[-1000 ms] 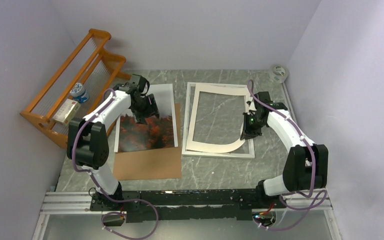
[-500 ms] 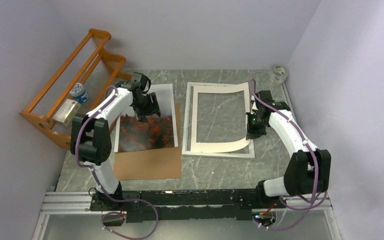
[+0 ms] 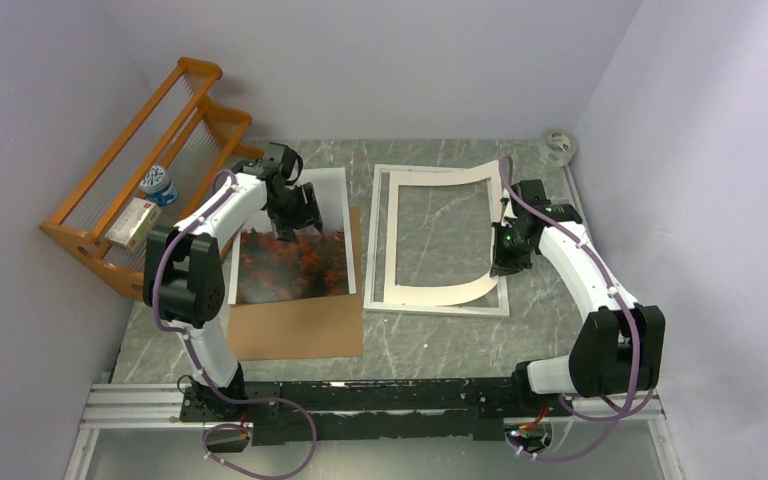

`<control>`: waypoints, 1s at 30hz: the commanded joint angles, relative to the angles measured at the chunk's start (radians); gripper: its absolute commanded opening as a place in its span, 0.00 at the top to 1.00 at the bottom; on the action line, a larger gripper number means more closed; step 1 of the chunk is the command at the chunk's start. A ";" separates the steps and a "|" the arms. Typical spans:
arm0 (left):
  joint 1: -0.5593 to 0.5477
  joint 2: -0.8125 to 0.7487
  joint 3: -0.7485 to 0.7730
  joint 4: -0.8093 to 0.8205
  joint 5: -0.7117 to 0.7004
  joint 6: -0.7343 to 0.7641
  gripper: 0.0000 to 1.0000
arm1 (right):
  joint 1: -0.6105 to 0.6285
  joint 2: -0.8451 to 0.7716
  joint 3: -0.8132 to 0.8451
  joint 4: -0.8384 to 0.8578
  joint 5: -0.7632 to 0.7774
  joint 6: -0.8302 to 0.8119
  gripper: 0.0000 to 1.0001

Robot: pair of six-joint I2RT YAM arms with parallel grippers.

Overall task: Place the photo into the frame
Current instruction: Place the photo frame item in the photo frame.

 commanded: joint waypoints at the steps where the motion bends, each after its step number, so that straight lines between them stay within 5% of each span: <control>1: -0.005 -0.011 0.008 0.003 0.019 0.019 0.31 | 0.015 0.024 0.008 0.065 -0.036 0.020 1.00; 10: -0.005 -0.006 0.010 0.005 0.025 0.021 0.31 | 0.034 0.047 -0.007 0.120 -0.099 0.011 1.00; 30: -0.005 0.010 0.014 0.014 0.029 0.026 0.31 | 0.050 0.019 0.036 0.032 0.019 -0.065 1.00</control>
